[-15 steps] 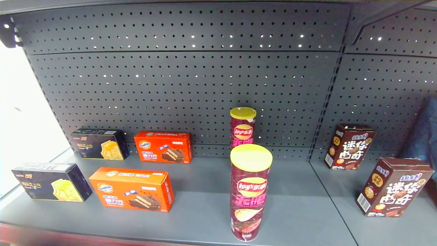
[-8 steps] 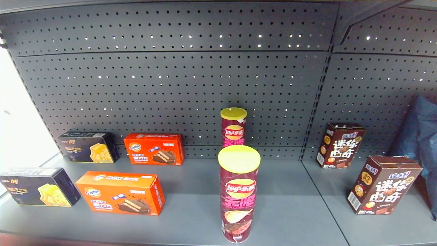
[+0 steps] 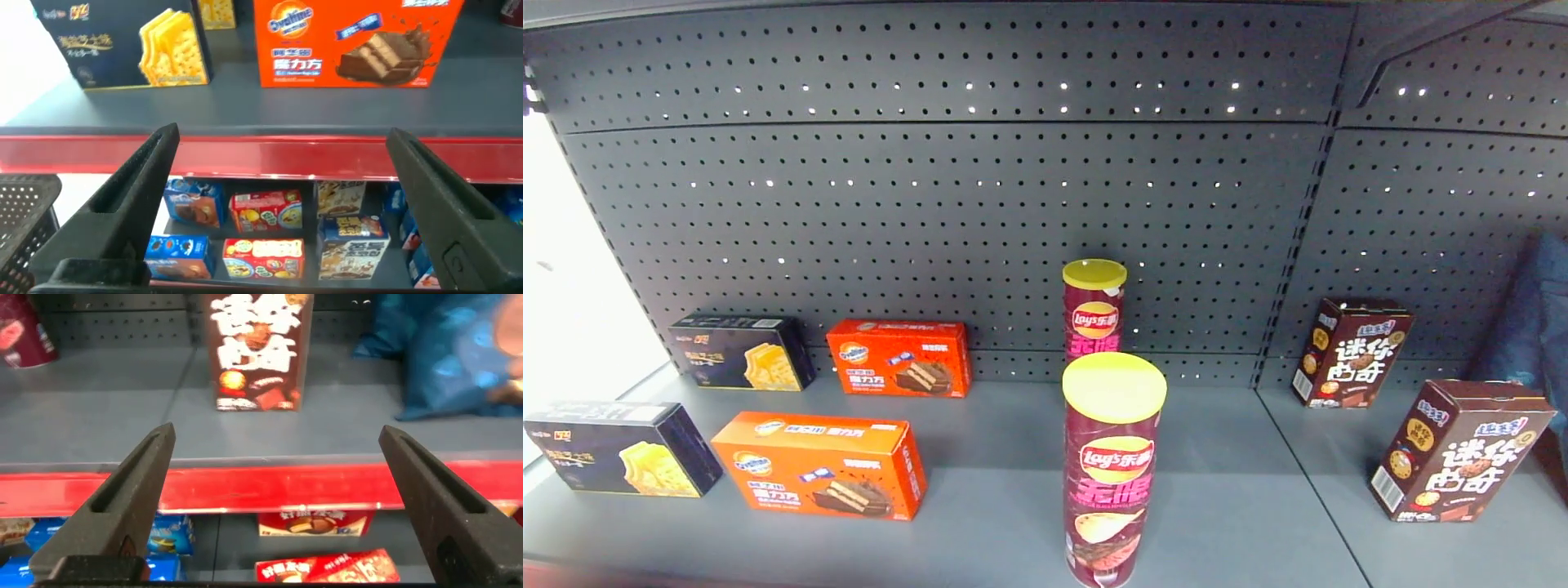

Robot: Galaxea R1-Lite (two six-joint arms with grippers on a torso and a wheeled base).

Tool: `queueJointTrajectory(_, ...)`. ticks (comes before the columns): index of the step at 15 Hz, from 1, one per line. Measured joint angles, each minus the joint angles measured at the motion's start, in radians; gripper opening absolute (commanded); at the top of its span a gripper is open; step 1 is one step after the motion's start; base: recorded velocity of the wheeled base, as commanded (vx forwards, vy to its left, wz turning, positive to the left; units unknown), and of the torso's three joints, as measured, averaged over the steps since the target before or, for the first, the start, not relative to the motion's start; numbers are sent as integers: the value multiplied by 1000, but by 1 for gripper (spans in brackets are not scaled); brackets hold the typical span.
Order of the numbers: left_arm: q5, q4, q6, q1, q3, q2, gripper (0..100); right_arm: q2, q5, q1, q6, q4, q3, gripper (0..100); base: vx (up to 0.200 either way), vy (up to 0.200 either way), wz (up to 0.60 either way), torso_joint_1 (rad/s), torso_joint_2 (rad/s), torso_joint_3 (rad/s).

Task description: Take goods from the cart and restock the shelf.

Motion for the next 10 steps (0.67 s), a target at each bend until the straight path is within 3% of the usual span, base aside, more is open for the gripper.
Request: queueJointTrajectory(10,0,1,0,1,-1,0,100,0,0,1,0,-1,0,100,0,0,0,0,0,0)
